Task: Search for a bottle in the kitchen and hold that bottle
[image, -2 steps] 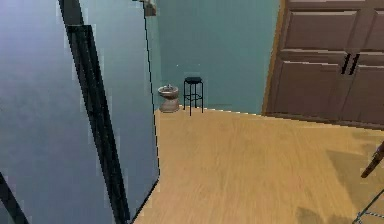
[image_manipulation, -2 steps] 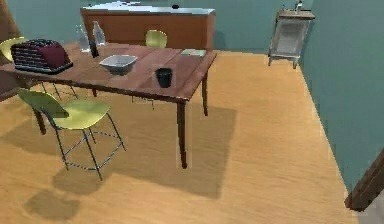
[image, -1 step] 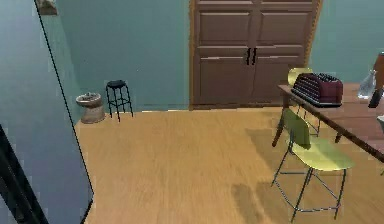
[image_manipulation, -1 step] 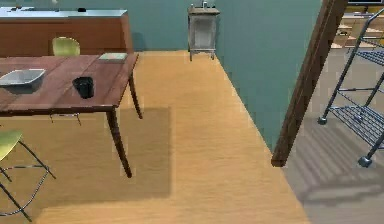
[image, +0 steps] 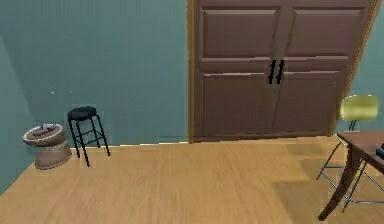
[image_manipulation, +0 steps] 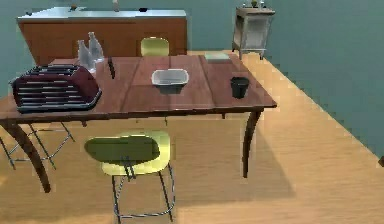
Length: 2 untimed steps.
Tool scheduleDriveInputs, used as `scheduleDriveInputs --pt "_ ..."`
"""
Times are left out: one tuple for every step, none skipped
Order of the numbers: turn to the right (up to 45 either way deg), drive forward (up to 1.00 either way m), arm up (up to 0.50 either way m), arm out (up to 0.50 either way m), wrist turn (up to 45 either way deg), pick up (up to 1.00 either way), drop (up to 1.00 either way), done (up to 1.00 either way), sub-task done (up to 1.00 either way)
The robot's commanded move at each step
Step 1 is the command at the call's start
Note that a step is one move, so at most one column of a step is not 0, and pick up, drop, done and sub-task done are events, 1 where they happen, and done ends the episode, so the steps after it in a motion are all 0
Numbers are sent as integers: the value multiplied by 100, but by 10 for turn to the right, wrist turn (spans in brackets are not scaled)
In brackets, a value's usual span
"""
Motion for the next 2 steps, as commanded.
scheduleDriveInputs --pt "0 65 0 0 0 0 0 0 0" --pt "240 0 0 0 0 0 0 0 0"
